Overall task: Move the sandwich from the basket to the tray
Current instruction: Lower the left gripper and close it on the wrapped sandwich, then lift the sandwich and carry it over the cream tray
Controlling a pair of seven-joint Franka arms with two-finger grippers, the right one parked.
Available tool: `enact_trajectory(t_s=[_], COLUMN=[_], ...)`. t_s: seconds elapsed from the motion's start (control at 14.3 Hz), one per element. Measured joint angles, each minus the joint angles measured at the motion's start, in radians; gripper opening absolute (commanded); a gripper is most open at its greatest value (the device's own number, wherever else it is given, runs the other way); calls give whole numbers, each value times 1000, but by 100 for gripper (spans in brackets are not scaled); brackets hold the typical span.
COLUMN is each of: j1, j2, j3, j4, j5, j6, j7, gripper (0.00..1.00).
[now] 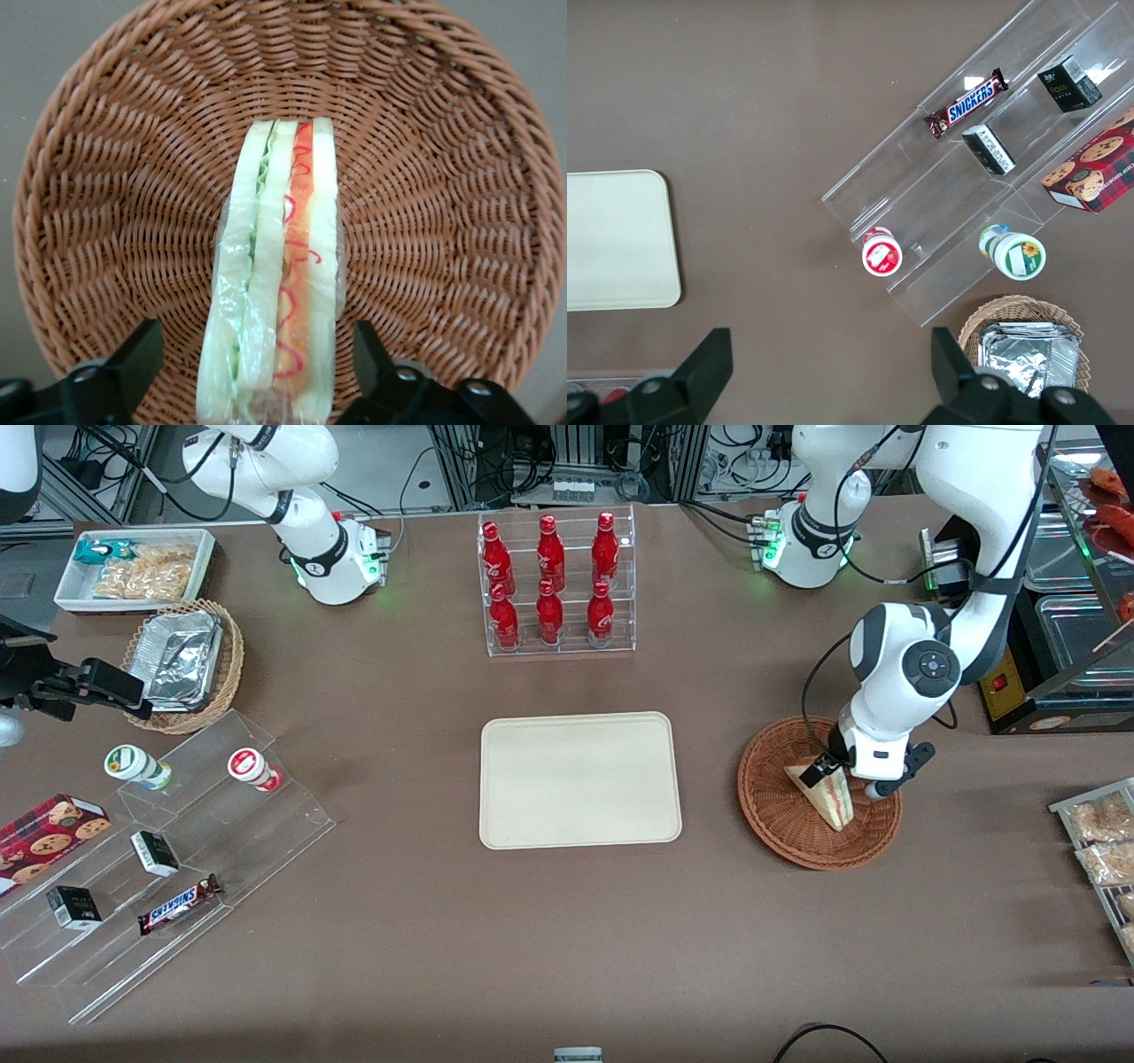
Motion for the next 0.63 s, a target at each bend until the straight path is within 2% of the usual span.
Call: enact_trajectory(t_s=[0.07,0.35,0.49,0.63], j1=[0,0,-4,-23], j2=[7,8,3,3], j3=[0,0,-2,-4], j4=[1,30,88,195], j5=[0,0,1,1], j6=[2,-8,-101,-277], j7=[0,60,150,289], gripper=[4,3,3,6])
